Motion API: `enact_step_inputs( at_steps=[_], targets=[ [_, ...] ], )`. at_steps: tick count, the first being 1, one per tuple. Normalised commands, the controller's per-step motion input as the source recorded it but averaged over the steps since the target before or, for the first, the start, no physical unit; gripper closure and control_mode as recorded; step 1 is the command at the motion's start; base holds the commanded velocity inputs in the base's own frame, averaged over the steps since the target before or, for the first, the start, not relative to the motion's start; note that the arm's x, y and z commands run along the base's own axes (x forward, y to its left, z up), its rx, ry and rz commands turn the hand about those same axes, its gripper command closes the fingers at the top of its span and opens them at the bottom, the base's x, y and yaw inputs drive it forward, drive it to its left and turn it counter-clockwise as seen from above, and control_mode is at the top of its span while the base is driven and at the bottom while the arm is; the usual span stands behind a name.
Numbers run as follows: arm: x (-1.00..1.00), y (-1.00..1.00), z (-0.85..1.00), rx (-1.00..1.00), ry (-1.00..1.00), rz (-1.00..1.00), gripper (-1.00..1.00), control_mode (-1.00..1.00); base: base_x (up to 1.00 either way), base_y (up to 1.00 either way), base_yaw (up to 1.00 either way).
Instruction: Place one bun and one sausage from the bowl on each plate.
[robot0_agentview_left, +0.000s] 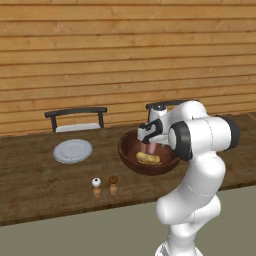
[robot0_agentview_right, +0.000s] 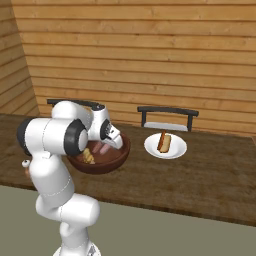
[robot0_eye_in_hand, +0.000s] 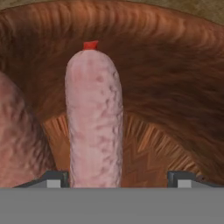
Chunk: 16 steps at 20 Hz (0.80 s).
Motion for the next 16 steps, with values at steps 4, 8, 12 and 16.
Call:
enact_step_inputs(
  at_steps=[4,8,12,16],
  targets=[
    [0.0,-0.39,-0.53,0.01,-0.06,0.02,-1.0,-1.0,0.0,0.0,0.0],
    [-0.01,0.01,-0.26,0.0,0.0,0.0,-1.0,-1.0,0.0,0.0,0.0],
    [-0.03,0.33,-0.28,0.0,0.0,0.0,-1.0,-1.0,0.0,0.0,0.0],
    [0.0,0.18,-0.21,0.0,-0.01,0.0,-1.0,-1.0,0.0,0.0,0.0]
  ],
)
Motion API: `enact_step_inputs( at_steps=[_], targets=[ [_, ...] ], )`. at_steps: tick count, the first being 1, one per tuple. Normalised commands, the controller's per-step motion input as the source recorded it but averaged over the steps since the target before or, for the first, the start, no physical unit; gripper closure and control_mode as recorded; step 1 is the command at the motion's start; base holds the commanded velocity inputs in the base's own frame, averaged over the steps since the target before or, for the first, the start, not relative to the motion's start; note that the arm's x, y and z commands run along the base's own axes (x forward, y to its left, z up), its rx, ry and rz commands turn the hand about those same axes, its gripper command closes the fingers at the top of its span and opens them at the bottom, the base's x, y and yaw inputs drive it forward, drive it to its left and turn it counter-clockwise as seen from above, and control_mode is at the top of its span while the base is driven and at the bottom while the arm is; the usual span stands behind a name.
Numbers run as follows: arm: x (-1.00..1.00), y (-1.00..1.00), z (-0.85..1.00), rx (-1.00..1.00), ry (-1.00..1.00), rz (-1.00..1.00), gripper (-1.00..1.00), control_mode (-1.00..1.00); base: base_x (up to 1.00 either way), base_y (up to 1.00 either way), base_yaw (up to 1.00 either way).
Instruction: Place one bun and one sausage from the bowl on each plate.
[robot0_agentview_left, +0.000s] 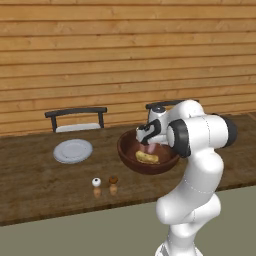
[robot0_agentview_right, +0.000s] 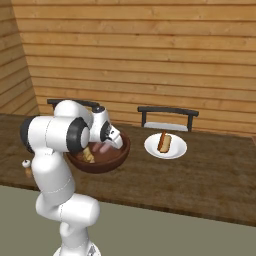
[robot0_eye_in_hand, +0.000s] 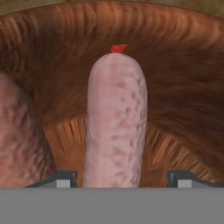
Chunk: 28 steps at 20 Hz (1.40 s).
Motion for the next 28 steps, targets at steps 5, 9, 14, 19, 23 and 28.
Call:
enact_step_inputs(
  at_steps=[5,9,14,19,23,28],
  targets=[
    [0.0,0.0,0.0,0.0,0.0,0.0,1.0,-1.0,0.0,0.0,0.0],
    [0.0,0.0,0.0,0.0,0.0,0.0,1.0,-1.0,0.0,0.0,0.0],
    [-0.07,-0.01,0.04,0.0,0.0,0.01,1.0,-1.0,0.0,0.0,0.0],
    [-0.31,-0.02,0.8,0.0,-0.1,0.03,1.0,-1.0,0.0,0.0,0.0],
    [-0.6,-0.52,0.86,0.0,-0.02,0.04,1.0,-1.0,0.0,0.0,0.0],
    [-0.5,-0.99,0.23,0.0,0.0,0.03,1.0,-1.0,0.0,0.0,0.0]
  ],
)
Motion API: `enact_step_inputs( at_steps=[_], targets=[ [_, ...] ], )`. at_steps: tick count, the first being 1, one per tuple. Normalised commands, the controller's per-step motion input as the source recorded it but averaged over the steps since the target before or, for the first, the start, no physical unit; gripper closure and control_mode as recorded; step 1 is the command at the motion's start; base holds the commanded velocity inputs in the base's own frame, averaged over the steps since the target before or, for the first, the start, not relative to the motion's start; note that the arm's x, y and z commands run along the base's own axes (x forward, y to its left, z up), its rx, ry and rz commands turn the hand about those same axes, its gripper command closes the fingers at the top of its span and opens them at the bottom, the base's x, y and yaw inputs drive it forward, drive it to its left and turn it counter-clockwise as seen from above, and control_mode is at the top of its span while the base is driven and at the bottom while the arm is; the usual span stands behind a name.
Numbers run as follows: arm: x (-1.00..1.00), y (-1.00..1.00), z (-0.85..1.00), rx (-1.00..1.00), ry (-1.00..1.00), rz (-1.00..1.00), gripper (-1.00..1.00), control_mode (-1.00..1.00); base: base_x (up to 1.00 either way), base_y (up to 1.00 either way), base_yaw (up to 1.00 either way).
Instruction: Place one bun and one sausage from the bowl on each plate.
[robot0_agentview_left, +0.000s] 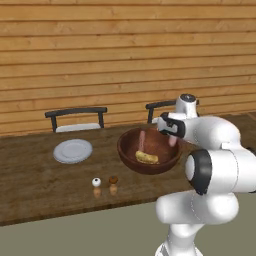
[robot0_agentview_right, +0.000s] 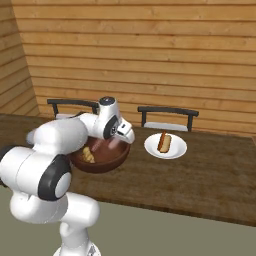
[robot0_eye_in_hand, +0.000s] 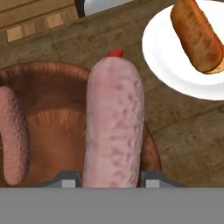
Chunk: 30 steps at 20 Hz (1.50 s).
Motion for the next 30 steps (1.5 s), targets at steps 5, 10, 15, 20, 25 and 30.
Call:
enact_step_inputs(
  at_steps=[5,10,15,20,25,30],
  targets=[
    [-0.02,-1.0,0.24,0.0,0.01,0.0,1.0,-1.0,0.0,0.0,0.0],
    [-0.01,-0.96,0.06,0.0,0.01,0.0,1.0,-1.0,0.0,0.0,0.0],
    [0.1,-0.74,-0.15,0.01,0.0,0.0,1.0,-1.0,0.0,0.0,0.0],
    [0.58,-0.47,-0.37,0.08,0.05,0.0,1.0,-1.0,0.0,0.0,0.0],
    [0.72,-0.45,-0.08,0.09,0.04,0.0,1.0,-1.0,0.0,0.0,0.0],
    [0.3,-0.29,-0.22,0.02,0.01,0.0,1.0,-1.0,0.0,0.0,0.0]
  ],
)
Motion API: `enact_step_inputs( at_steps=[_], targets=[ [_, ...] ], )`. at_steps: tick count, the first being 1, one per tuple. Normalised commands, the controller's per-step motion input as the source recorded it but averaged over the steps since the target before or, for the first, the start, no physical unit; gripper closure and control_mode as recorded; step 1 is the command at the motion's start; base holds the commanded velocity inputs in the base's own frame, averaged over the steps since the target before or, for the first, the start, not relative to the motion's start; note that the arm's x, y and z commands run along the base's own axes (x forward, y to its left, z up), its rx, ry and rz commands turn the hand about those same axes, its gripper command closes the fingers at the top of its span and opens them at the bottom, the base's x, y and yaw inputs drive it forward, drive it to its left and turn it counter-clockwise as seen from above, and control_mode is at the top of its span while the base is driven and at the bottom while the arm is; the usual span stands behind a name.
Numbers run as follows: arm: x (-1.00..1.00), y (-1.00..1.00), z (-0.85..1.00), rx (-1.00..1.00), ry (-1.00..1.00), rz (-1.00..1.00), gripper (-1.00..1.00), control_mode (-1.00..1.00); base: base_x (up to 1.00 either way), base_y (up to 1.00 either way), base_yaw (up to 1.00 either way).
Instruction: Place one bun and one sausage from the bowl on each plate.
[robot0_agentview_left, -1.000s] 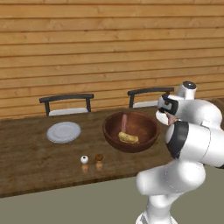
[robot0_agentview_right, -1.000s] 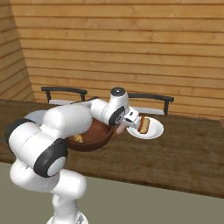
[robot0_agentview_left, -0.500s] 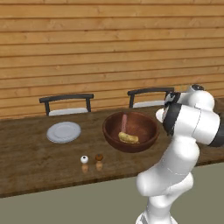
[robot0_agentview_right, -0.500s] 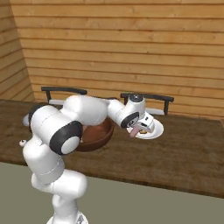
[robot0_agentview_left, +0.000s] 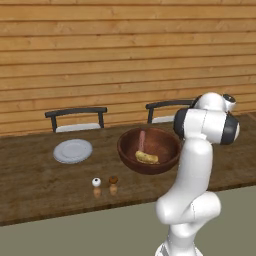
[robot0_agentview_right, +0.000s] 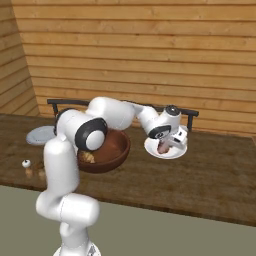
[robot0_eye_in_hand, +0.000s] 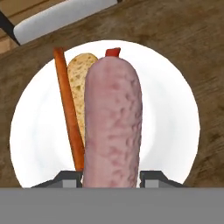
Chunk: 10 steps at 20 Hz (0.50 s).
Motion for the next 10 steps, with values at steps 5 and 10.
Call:
enact_step_inputs(
  at_steps=[5,10],
  targets=[
    [0.01,0.01,-0.42,0.0,0.03,0.0,1.0,-1.0,0.0,0.0,0.0],
    [0.28,-0.03,-0.02,0.0,0.0,0.0,1.0,-1.0,0.0,0.0,0.0]
  ],
)
